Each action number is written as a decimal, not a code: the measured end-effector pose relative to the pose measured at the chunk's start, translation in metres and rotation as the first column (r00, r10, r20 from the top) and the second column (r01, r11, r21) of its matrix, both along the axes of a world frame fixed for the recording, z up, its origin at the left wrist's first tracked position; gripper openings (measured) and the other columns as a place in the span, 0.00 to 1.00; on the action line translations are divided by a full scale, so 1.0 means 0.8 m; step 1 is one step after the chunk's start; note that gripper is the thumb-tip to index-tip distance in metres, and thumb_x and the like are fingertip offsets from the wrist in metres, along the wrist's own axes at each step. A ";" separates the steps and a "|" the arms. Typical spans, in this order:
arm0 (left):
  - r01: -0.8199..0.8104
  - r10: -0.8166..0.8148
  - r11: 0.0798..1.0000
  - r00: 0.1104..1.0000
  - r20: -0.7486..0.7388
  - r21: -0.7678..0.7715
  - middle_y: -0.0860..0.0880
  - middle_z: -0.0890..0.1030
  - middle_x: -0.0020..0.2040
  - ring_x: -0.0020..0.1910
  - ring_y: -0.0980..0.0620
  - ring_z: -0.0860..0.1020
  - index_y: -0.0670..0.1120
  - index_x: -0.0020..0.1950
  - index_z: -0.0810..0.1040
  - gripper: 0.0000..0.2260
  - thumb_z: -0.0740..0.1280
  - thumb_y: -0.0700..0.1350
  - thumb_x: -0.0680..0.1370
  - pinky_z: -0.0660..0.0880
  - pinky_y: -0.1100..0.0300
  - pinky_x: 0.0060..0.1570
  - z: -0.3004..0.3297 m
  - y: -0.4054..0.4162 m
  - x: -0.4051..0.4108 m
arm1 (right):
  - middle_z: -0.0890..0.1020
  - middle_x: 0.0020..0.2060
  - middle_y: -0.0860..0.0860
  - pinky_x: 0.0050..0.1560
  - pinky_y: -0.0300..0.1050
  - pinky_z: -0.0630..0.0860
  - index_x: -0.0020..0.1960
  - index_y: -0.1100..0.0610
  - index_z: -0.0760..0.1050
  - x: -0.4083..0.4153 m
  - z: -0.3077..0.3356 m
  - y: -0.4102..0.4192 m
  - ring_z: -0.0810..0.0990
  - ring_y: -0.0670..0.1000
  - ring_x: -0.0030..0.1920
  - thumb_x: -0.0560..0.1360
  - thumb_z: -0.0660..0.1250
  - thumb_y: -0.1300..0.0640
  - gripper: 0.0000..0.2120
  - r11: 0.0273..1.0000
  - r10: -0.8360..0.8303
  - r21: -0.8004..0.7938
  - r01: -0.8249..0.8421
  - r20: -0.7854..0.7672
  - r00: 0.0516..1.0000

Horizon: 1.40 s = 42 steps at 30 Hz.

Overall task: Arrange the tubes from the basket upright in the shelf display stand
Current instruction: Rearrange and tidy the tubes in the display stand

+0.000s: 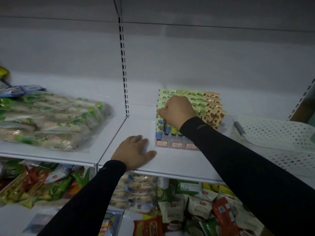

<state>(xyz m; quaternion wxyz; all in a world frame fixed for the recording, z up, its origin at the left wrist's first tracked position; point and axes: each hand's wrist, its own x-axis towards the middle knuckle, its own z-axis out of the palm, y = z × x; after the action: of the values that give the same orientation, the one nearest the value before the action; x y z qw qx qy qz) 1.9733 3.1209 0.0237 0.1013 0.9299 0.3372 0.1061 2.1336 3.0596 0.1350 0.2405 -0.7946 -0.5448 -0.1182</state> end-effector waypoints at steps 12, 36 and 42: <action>-0.006 0.006 1.000 1.000 0.009 0.008 0.45 0.72 0.69 0.70 0.47 0.65 0.45 0.66 0.73 0.27 0.59 0.64 0.79 0.61 0.56 0.67 0.000 -0.001 0.001 | 0.61 0.20 0.50 0.37 0.47 0.77 0.25 0.56 0.59 0.001 -0.002 -0.001 0.61 0.50 0.22 0.75 0.66 0.53 0.24 1.000 0.015 -0.004 -0.015 -0.008 1.000; -0.013 0.018 0.999 0.995 0.093 -0.048 0.47 0.74 0.68 0.69 0.49 0.68 0.44 0.67 0.75 0.26 0.61 0.63 0.78 0.62 0.59 0.65 0.003 -0.002 -0.002 | 0.74 0.27 0.55 0.39 0.45 0.72 0.31 0.61 0.70 0.022 0.023 -0.046 0.70 0.53 0.29 0.81 0.60 0.47 0.25 0.992 0.111 0.061 -0.110 -0.025 0.993; -0.107 0.149 0.987 0.890 0.431 -0.121 0.49 0.77 0.68 0.64 0.49 0.75 0.49 0.67 0.77 0.19 0.67 0.55 0.79 0.68 0.57 0.64 0.020 0.000 -0.013 | 0.81 0.48 0.46 0.49 0.38 0.70 0.55 0.53 0.82 0.052 0.038 -0.109 0.78 0.45 0.45 0.79 0.63 0.44 0.16 0.981 0.149 0.125 -0.149 0.004 0.989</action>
<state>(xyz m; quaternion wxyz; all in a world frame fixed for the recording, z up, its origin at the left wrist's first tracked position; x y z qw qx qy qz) 1.9629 3.1209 0.0394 0.2109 0.8520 0.3710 0.3034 2.1749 2.9724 0.1653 0.2996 -0.7352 -0.5936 -0.1315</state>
